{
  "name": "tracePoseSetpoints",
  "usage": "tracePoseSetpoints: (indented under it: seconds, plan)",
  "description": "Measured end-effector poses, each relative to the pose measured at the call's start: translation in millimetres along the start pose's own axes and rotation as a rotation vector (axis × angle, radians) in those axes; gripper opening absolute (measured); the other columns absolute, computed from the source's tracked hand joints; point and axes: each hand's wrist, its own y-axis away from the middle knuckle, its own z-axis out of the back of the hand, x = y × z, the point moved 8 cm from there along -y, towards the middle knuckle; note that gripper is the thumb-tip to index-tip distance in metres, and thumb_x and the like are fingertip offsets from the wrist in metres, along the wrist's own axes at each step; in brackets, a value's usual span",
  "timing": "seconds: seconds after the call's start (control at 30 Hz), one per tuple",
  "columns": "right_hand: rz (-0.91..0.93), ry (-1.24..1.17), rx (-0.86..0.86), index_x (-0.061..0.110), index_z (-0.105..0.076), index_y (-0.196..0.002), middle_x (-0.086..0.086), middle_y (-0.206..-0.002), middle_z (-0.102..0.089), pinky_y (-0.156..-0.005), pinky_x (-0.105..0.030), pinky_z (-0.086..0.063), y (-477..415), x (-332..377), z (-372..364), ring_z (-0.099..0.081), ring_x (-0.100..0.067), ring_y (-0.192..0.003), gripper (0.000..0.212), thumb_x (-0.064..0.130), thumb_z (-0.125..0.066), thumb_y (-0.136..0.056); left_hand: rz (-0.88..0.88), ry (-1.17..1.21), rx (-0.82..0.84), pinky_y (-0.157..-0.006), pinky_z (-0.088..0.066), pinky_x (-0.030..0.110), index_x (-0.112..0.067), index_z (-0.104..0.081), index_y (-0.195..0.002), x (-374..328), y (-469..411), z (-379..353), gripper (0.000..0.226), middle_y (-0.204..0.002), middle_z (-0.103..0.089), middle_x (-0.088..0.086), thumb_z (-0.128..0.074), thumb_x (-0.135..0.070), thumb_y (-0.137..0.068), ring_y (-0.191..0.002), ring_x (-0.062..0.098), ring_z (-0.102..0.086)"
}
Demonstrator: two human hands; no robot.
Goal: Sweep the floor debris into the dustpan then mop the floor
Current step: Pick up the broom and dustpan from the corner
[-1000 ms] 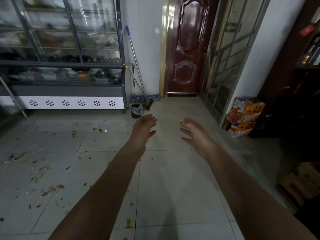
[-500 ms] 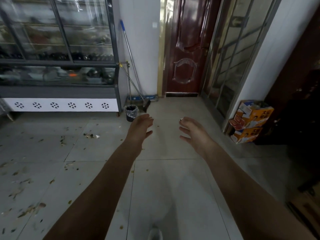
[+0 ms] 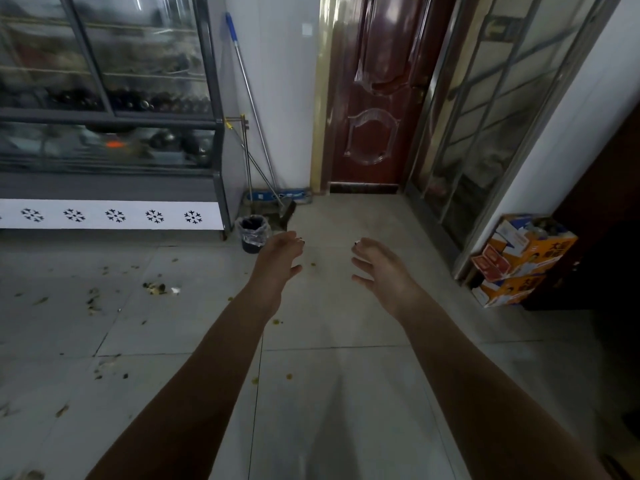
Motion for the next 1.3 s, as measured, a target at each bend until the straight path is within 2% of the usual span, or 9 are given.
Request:
tracePoseSetpoints:
  seconds: [0.23,0.37,0.47,0.57,0.67,0.87,1.03,1.2,1.3]
  plan:
    - [0.015,0.087,0.018,0.020,-0.041,-0.140,0.000,-0.139,-0.048,-0.105,-0.040,-0.040,-84,22,1,-0.047,-0.015,-0.123,0.053,0.030,-0.058,-0.091,0.011,-0.036,-0.019,-0.098,-0.046,0.039,-0.017,-0.052,-0.115,-7,-91,-20,0.024,-0.117,-0.056,0.006,-0.055,-0.017,-0.091,-0.113,0.020,-0.054]
    - [0.032,0.106,0.057,0.022,-0.040,-0.140,0.002,-0.140,-0.046,-0.101,-0.035,-0.041,-141,34,9,-0.046,-0.012,-0.119,0.054,0.032,-0.058,-0.091,0.008,-0.024,-0.053,-0.090,-0.047,0.034,-0.011,-0.051,-0.128,-2,-148,-36,0.039,-0.112,-0.057,0.006,-0.056,-0.014,-0.090,-0.109,0.020,-0.055]
    - [0.053,0.096,0.074,0.021,-0.040,-0.141,0.000,-0.140,-0.045,-0.099,-0.034,-0.041,-193,48,18,-0.046,-0.014,-0.121,0.054,0.031,-0.058,-0.091,0.006,-0.006,-0.097,-0.084,-0.046,0.032,-0.010,-0.050,-0.128,3,-199,-50,0.038,-0.110,-0.057,0.006,-0.055,-0.011,-0.090,-0.104,0.019,-0.055]
    - [0.044,0.098,0.081,0.019,-0.039,-0.140,-0.002,-0.140,-0.046,-0.103,-0.038,-0.041,-248,62,31,-0.046,-0.017,-0.124,0.053,0.030,-0.057,-0.092,0.009,0.003,-0.126,-0.078,-0.046,0.030,-0.007,-0.051,-0.126,4,-254,-70,0.037,-0.105,-0.057,0.006,-0.056,-0.011,-0.090,-0.098,0.016,-0.054]
    - [0.033,0.119,0.100,0.016,-0.039,-0.140,-0.004,-0.140,-0.046,-0.102,-0.038,-0.041,-302,82,42,-0.045,-0.019,-0.126,0.051,0.028,-0.055,-0.094,0.008,0.021,-0.147,-0.078,-0.046,0.029,-0.013,-0.055,-0.118,-3,-307,-92,0.028,-0.105,-0.061,0.004,-0.057,-0.013,-0.090,-0.101,0.016,-0.057]
    - [0.023,0.101,0.131,0.012,-0.039,-0.141,-0.007,-0.140,-0.046,-0.103,-0.039,-0.039,-383,116,56,-0.043,-0.022,-0.129,0.047,0.023,-0.050,-0.097,0.007,0.027,-0.201,-0.067,-0.048,0.024,-0.020,-0.058,-0.108,-9,-387,-123,0.020,-0.097,-0.063,-0.002,-0.061,-0.015,-0.088,-0.094,0.009,-0.060]
    - [0.010,0.091,0.139,0.012,-0.039,-0.140,-0.007,-0.140,-0.045,-0.101,-0.038,-0.038,-457,129,65,-0.043,-0.023,-0.130,0.045,0.021,-0.049,-0.097,-0.005,0.023,-0.197,-0.068,-0.048,0.024,-0.027,-0.060,-0.091,-15,-455,-141,0.015,-0.098,-0.063,0.002,-0.059,-0.013,-0.089,-0.096,0.014,-0.060]
    - [-0.003,0.109,0.164,0.015,-0.038,-0.141,0.002,-0.124,-0.051,-0.098,-0.037,-0.039,-556,132,63,-0.044,-0.020,-0.125,0.047,0.024,-0.050,-0.096,-0.001,0.003,-0.215,-0.071,-0.051,0.026,-0.023,-0.061,-0.096,-21,-548,-145,0.012,-0.097,-0.062,0.001,-0.059,-0.013,-0.090,-0.092,0.012,-0.060]
    - [-0.018,0.138,0.156,0.017,-0.041,-0.138,0.009,-0.112,-0.053,-0.094,-0.036,-0.039,-619,138,57,-0.046,-0.017,-0.117,0.045,0.025,-0.051,-0.096,-0.001,-0.004,-0.210,-0.076,-0.052,0.029,-0.024,-0.060,-0.091,-25,-606,-147,0.013,-0.097,-0.062,0.004,-0.057,-0.011,-0.090,-0.090,0.015,-0.059]
